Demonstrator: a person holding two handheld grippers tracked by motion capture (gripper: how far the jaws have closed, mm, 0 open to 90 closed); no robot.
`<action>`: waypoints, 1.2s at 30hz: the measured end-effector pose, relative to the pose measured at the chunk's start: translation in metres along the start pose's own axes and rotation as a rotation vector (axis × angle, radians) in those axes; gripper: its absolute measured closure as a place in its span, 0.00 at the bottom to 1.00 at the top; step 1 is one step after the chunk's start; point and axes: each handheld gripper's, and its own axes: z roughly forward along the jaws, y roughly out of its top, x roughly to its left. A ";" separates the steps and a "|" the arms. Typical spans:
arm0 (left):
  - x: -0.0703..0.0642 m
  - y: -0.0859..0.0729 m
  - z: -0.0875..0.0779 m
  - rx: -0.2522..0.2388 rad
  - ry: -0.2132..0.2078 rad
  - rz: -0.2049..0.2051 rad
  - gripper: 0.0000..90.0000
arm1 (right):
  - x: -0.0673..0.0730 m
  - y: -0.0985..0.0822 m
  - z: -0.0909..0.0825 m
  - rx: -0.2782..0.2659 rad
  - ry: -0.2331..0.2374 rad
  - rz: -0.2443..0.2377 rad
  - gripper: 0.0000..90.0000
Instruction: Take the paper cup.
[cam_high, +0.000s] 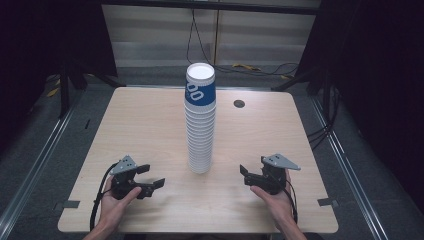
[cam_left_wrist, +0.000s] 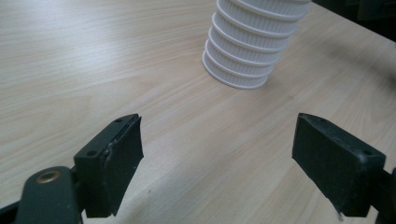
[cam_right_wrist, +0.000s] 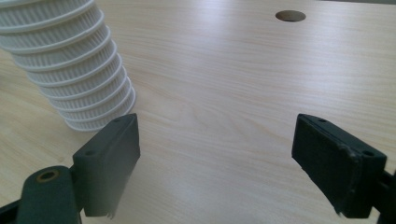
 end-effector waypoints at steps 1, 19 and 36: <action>0.000 0.000 0.000 0.005 -0.008 0.002 0.18 | 0.001 0.000 0.000 0.000 0.009 0.000 0.17; -0.002 0.000 0.000 0.008 -0.047 0.019 0.18 | 0.008 0.022 -0.011 -0.029 0.112 -0.049 0.19; -0.003 -0.001 -0.001 0.018 -0.059 0.031 0.19 | 0.018 0.067 -0.019 -0.093 0.215 -0.067 0.20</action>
